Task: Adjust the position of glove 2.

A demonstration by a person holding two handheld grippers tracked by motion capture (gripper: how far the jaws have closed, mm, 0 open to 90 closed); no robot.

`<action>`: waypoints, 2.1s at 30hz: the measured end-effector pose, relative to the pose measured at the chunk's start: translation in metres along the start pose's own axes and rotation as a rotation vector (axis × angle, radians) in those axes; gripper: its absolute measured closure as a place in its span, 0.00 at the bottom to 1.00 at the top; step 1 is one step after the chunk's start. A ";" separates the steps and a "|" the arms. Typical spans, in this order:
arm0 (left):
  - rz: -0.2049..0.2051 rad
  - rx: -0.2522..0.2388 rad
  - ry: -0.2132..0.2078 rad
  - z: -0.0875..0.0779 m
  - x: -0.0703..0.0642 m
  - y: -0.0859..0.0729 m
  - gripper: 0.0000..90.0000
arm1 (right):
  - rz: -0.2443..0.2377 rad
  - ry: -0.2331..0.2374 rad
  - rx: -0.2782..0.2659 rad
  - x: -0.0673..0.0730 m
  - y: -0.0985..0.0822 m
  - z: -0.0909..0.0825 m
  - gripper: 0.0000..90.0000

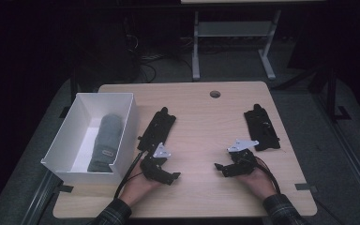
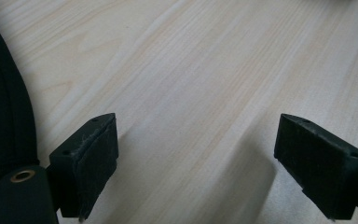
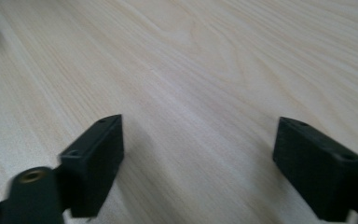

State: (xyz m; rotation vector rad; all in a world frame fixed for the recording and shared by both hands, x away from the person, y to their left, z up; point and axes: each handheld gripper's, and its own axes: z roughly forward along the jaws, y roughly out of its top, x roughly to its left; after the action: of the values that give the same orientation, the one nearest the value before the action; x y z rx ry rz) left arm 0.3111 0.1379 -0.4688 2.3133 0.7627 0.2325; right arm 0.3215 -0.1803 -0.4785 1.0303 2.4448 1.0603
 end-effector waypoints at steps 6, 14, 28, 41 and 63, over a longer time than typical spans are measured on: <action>0.040 -0.023 0.013 0.000 -0.002 -0.006 0.14 | -0.001 -0.057 -0.036 -0.003 0.006 -0.013 0.68; 0.084 -0.070 -0.029 -0.002 0.002 -0.014 0.14 | 0.073 -0.107 -0.054 -0.044 0.008 -0.035 1.00; 0.084 -0.085 -0.026 0.000 0.002 -0.014 0.14 | 0.191 -0.257 -0.070 -0.120 -0.014 -0.071 1.00; 0.095 -0.079 -0.038 -0.001 0.003 -0.013 0.14 | 0.208 -0.284 -0.011 -0.146 -0.019 -0.055 1.00; 0.088 -0.080 -0.038 -0.001 0.003 -0.013 0.14 | 0.144 -0.173 0.075 -0.126 -0.010 -0.038 1.00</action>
State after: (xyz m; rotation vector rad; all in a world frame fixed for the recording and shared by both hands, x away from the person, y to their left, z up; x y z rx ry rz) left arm 0.3068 0.1479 -0.4772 2.2715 0.6220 0.2536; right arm 0.3863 -0.2943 -0.4629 1.2821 2.3158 0.8852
